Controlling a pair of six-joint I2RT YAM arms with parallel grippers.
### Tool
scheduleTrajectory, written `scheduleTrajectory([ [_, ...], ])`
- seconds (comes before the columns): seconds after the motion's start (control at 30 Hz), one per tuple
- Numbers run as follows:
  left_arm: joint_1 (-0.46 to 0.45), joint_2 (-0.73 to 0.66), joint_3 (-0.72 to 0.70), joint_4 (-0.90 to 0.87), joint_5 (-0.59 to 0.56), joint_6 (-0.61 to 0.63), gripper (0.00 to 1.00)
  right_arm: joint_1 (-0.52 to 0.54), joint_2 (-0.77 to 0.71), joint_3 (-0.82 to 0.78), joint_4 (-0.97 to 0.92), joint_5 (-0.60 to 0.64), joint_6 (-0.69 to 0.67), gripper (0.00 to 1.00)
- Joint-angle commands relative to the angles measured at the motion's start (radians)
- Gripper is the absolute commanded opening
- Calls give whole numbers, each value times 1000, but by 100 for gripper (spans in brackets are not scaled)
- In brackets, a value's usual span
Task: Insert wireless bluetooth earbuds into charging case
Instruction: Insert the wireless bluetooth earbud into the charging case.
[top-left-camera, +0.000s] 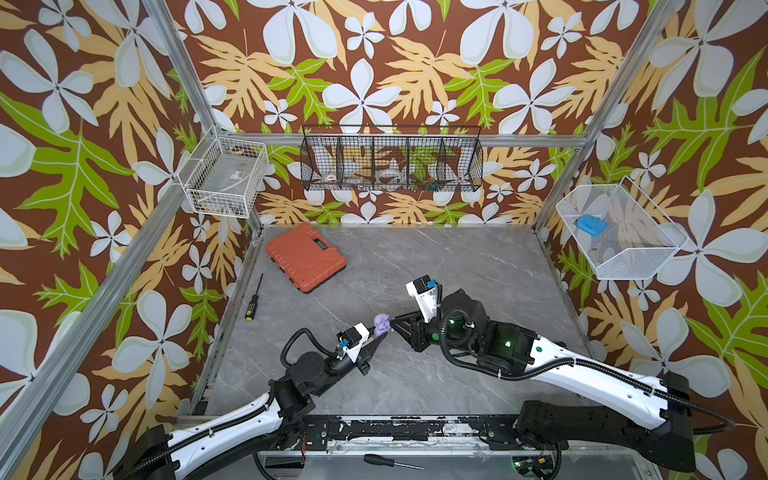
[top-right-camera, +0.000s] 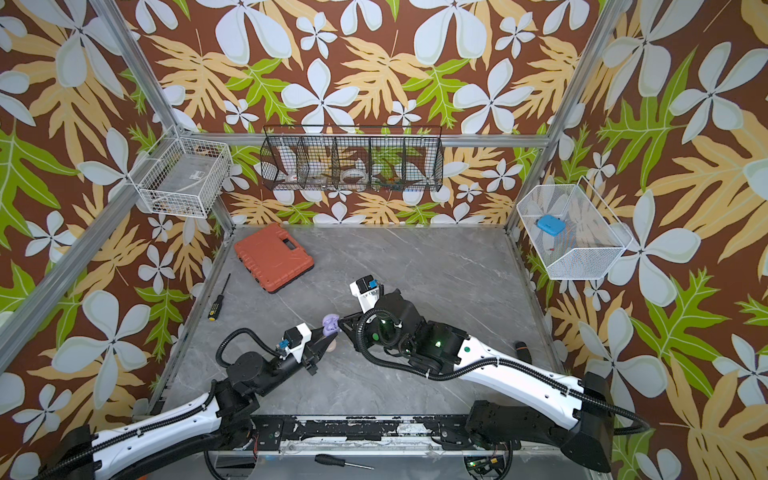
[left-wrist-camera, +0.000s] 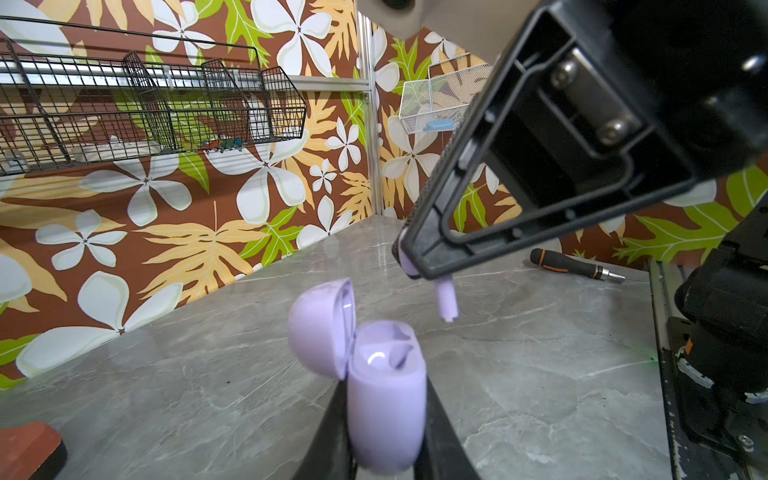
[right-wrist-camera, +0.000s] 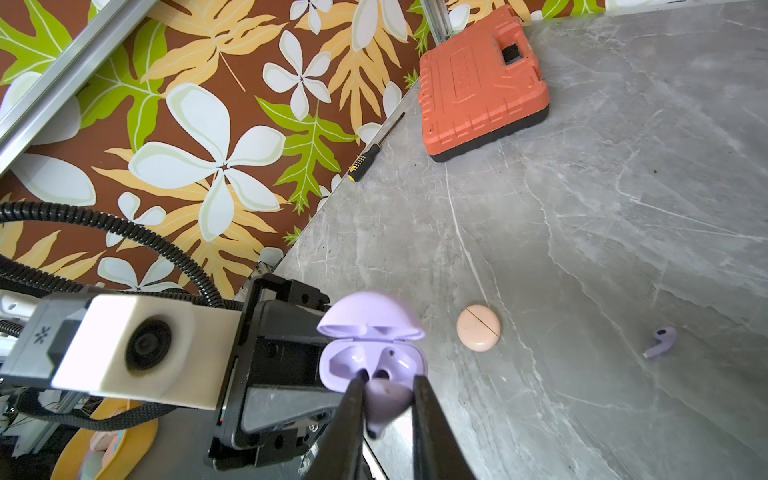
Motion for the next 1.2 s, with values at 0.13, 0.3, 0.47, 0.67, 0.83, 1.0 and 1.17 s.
scheduleTrajectory([
  [0.13, 3, -13, 0, 47, -5, -17, 0, 14, 19, 15, 75, 37, 9, 20],
  [0.3, 3, -19, -2, 48, -6, -15, 0, 19, 33, 19, 93, 31, 9, 19],
  [0.47, 4, -22, -3, 48, -3, -14, 0, 19, 34, 15, 99, 40, 7, 19],
  [0.67, 4, -20, -4, 45, 3, -10, 0, 19, 35, 15, 103, 51, 2, 18],
  [0.83, 4, -24, -5, 45, 2, -7, 0, 19, 39, 11, 107, 50, -1, 18],
  [1.0, 4, -26, -5, 47, 0, -7, 0, 19, 44, 4, 114, 45, 1, 18],
  [1.17, 4, -30, -6, 47, 1, -8, 0, 19, 43, -3, 115, 45, -1, 18],
])
